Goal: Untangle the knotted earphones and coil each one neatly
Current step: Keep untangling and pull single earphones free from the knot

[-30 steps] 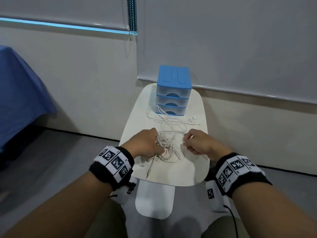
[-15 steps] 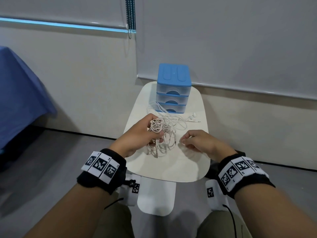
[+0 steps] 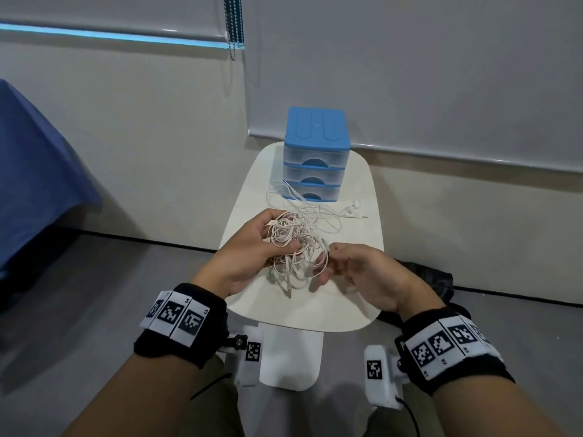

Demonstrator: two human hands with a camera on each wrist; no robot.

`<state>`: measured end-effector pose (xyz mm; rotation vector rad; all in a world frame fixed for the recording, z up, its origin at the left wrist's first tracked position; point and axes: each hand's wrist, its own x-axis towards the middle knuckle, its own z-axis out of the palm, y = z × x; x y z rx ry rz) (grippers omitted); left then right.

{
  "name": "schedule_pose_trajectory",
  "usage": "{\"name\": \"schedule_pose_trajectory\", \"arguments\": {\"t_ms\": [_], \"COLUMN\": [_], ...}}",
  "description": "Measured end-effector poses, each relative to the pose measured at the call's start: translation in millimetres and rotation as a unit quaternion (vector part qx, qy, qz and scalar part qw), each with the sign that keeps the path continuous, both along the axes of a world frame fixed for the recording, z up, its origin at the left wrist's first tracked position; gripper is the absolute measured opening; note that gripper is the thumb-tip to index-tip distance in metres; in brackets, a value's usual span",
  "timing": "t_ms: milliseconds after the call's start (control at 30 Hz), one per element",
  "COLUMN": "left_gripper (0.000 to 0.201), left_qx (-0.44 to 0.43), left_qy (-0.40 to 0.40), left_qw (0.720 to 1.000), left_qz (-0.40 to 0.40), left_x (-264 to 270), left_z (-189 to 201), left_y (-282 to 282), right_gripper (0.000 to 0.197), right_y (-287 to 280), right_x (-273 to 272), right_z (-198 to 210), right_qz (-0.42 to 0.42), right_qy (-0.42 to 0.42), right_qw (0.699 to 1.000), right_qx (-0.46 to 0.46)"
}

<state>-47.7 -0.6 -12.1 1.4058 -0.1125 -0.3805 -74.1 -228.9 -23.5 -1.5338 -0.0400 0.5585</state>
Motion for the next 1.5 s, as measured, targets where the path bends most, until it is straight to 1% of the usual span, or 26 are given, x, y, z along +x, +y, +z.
{"name": "schedule_pose_trajectory", "arguments": {"t_ms": [133,167,267,333,400,467,567,700,767,900,967,1000,1033,1067,1100,1133,1167,1200,1300,1433,1500], "left_gripper": [0.055,0.056,0.057,0.054,0.049,0.045,0.040,0.034,0.034,0.034,0.033,0.032,0.030,0.030,0.033,0.036,0.038,0.039,0.038,0.036,0.037], "left_qx": [0.001,0.000,-0.007,-0.014,-0.023,-0.029,-0.017,-0.007,-0.010,-0.043,-0.068,-0.084,-0.099,-0.113,-0.123,-0.132,-0.141,-0.151,-0.177,-0.208,-0.228], "left_qy": [-0.001,0.000,0.007,0.015,0.024,0.032,0.038,0.039,0.038,0.050,0.054,0.058,0.064,0.070,0.076,0.081,0.086,0.091,0.105,0.118,0.120], "left_qw": [1.000,1.000,1.000,1.000,0.999,0.999,0.999,0.999,0.999,0.998,0.996,0.994,0.992,0.989,0.987,0.984,0.982,0.979,0.972,0.967,0.963], "left_qz": [-0.005,-0.007,-0.005,0.002,0.005,0.004,0.002,0.000,0.002,0.011,0.027,0.037,0.049,0.061,0.074,0.087,0.096,0.103,0.110,0.087,0.075], "left_x": [-0.8,-0.7,-1.7,-3.0,-4.2,-4.5,-4.5,-3.4,-4.1,-5.5,-5.1,-4.6,-4.0,-3.3,-2.6,-2.5,-2.6,-3.1,-4.7,-5.0,-5.9], "left_z": [-5.3,-5.8,-6.9,-6.8,-6.7,-6.4,-4.2,-0.3,1.4,5.2,6.1,6.5,6.6,6.6,6.8,7.2,8.3,9.1,10.6,11.8,13.6], "left_y": [0.2,1.8,3.8,3.7,3.0,2.9,3.0,1.7,0.7,-0.9,-1.0,-1.2,-1.8,-2.6,-4.0,-5.3,-7.1,-8.5,-11.6,-8.9,-6.4], "right_gripper": [0.041,0.039,0.025,0.023,0.020,0.020,0.022,0.023,0.019,0.009,0.004,0.007,0.012,0.019,0.025,0.028,0.029,0.025,0.017,0.012,0.015], "right_y": [-0.5,0.0,-4.0,-7.3,-9.1,-9.5,-8.5,-7.3,-5.6,-1.4,3.8,6.8,10.3,14.7,19.8,25.2,30.1,34.6,43.5,46.9,46.1], "right_x": [-0.4,-0.4,-0.4,1.4,2.7,3.2,3.6,8.4,12.0,15.9,9.4,5.6,1.0,-3.2,-6.4,-8.5,-8.8,-8.2,-7.7,-6.8,-5.6], "right_z": [-7.9,-8.6,-8.4,-6.5,-4.5,-0.6,12.8,30.6,32.7,37.7,50.0,55.9,62.3,67.3,69.9,69.4,66.0,61.1,47.0,38.1,37.5], "right_qz": [-0.018,-0.026,-0.063,-0.085,-0.094,-0.094,-0.090,-0.079,-0.088,-0.201,-0.246,-0.250,-0.233,-0.193,-0.139,-0.086,-0.047,-0.029,-0.036,-0.051,-0.062], "right_qy": [-0.032,-0.038,-0.051,-0.046,-0.041,-0.048,-0.090,-0.140,-0.162,-0.235,-0.278,-0.300,-0.317,-0.325,-0.323,-0.316,-0.308,-0.307,-0.306,-0.305,-0.309], "right_qw": [0.999,0.999,0.996,0.994,0.994,0.994,0.989,0.978,0.969,0.922,0.903,0.901,0.904,0.912,0.919,0.923,0.919,0.911,0.889,0.881,0.882], "right_qx": [0.020,0.025,0.041,0.043,0.023,-0.013,-0.076,-0.133,-0.165,-0.234,-0.215,-0.191,-0.169,-0.162,-0.176,-0.204,-0.239,-0.275,-0.340,-0.358,-0.352]}}
